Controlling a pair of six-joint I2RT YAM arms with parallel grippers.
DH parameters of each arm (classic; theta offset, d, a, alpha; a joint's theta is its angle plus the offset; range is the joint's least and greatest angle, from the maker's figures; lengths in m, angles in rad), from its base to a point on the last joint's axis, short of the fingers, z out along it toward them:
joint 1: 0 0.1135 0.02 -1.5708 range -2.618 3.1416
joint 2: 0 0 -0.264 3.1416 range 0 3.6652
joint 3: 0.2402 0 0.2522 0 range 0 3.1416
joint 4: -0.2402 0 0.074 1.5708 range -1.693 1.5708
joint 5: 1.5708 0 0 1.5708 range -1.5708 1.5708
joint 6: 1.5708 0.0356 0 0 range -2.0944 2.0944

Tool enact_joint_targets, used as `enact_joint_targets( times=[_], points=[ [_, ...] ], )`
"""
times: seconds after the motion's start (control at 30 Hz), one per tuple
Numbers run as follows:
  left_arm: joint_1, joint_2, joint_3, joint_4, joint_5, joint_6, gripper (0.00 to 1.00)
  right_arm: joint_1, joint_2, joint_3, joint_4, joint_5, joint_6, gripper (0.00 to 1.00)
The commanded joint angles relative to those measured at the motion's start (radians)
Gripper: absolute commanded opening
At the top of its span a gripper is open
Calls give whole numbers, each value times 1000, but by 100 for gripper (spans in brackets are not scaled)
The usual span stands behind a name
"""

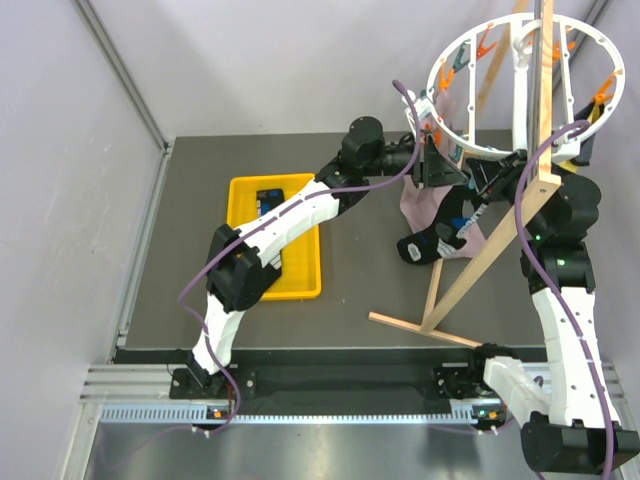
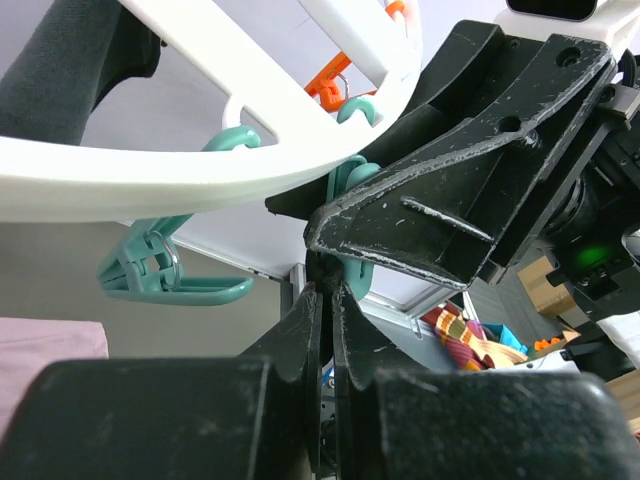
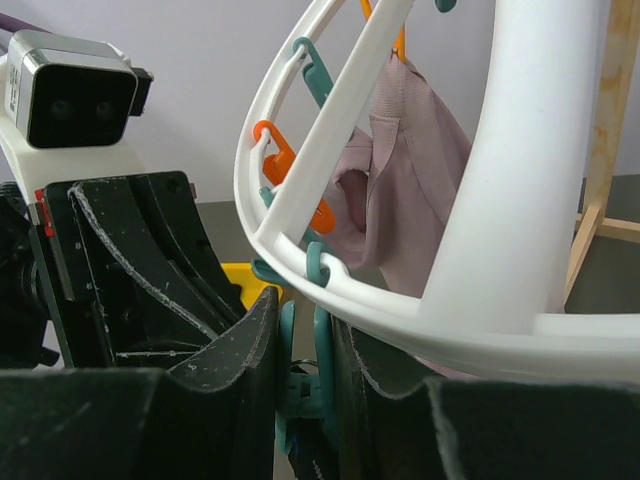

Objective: Clip the socks to the hanger
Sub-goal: Clamp the sock onto the hanger.

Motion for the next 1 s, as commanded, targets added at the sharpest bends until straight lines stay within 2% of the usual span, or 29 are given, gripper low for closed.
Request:
enact_joint_targets(
  times=[0.0, 0.3, 0.33, 0.37, 0.43, 0.5, 0.63, 0.73, 0.8, 0.83, 0.93, 0.97],
  points=[
    [9, -39, 47, 36, -2, 16, 0, 0, -12, -4, -56, -73, 14, 0],
    [13, -39, 51, 42, -4, 1, 0, 0, -21, -4, -61, -73, 4, 1],
    [15, -41, 51, 50, -4, -5, 0, 0, -22, -3, -62, -75, 4, 4],
    [14, -44, 50, 57, -4, -20, 0, 0, -21, 0, -67, -72, 3, 17],
    [13, -45, 48, 82, -3, -37, 0, 0, -19, 5, -71, -73, -2, 30],
    [12, -45, 48, 100, 5, -59, 0, 0, -16, 10, -76, -72, -2, 34],
    [7, -42, 44, 100, 7, -68, 0, 0, -22, 17, -82, -67, 1, 50],
    [9, -36, 42, 100, 4, -88, 0, 0, -27, 29, -108, -62, -2, 57],
    [7, -38, 39, 96, -1, -94, 7, 0, -32, 42, -123, -52, -8, 64],
    [9, -39, 34, 91, -9, -94, 20, 0, -35, 46, -145, -47, -9, 70],
    [7, -50, 16, 62, -24, -80, 42, 0, -48, 68, -183, -23, -25, 84],
    [9, -56, 5, 54, -27, -76, 46, 0, -56, 80, -215, 0, -31, 93]
  ],
)
